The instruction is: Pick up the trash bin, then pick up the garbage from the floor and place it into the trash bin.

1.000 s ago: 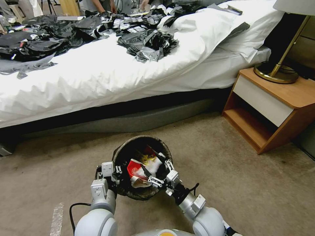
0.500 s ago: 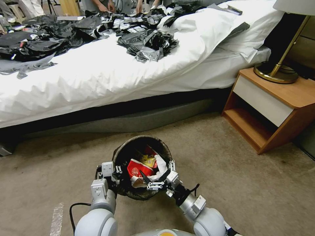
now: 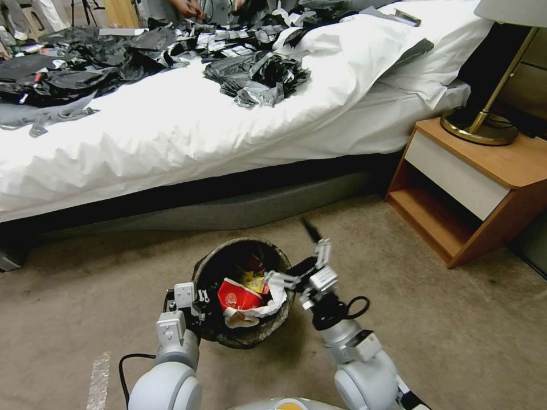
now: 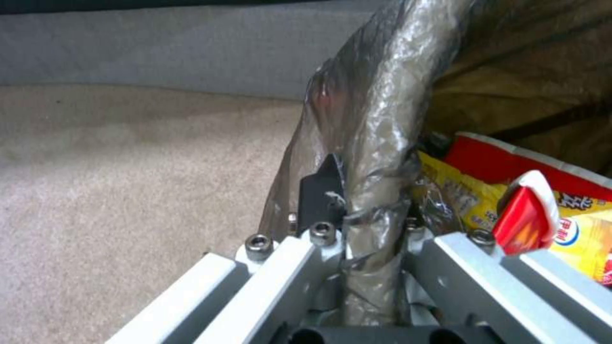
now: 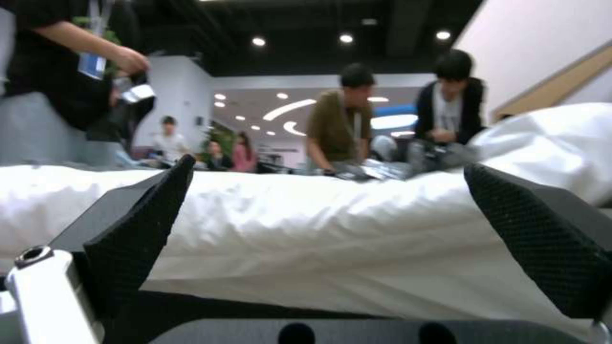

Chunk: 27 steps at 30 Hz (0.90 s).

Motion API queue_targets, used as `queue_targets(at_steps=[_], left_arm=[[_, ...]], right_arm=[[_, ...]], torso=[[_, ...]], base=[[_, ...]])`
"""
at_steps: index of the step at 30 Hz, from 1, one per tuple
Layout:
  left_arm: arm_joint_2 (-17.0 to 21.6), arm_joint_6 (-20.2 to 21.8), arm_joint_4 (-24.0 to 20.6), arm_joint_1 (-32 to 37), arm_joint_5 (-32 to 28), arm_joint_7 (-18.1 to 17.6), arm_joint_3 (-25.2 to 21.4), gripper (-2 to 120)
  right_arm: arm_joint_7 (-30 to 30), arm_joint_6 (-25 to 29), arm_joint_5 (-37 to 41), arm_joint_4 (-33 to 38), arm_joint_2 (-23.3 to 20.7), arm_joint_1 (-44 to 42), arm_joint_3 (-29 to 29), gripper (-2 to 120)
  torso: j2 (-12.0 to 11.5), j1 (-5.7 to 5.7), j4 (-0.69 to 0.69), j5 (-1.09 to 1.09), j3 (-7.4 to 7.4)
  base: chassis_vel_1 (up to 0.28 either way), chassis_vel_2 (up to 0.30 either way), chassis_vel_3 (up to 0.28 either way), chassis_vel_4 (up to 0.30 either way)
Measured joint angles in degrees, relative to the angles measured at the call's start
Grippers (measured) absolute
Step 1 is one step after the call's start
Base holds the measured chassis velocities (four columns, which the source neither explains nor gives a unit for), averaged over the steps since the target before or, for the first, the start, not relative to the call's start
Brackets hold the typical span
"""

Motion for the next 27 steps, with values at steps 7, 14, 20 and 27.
queue_targets(at_steps=[7,14,20,27], left_arm=[[0.4,0.0,0.0,-0.3,-0.8,0.0,-0.5,0],[0.4,0.3,-0.5,-0.6,-1.2,-0.1,-0.7,0],[0.4,0.5,-1.0,-0.5,-1.3,-0.2,-0.7,0],[0.4,0.6,-1.5,-0.5,-1.3,-0.2,-1.0,0]], right_arm=[[3.6,3.7,-0.9,-1.9,1.5,-5.2,4.2,100],[5.3,4.7,-1.1,-3.4,1.6,-6.4,5.8,100],[6.3,4.6,-0.9,-4.3,1.7,-5.3,6.0,100],[7.3,3.6,-0.2,-4.5,1.8,-3.8,6.1,100]], torso=[[0.0,0.00,0.00,0.00,0.00],[0.0,0.00,0.01,0.01,0.00],[0.0,0.00,0.00,0.01,0.00],[0.0,0.00,0.01,0.00,0.00]], base=[[0.000,0.000,0.000,0.000],[0.000,0.000,0.000,0.000],[0.000,0.000,0.000,0.000],[0.000,0.000,0.000,0.000]])
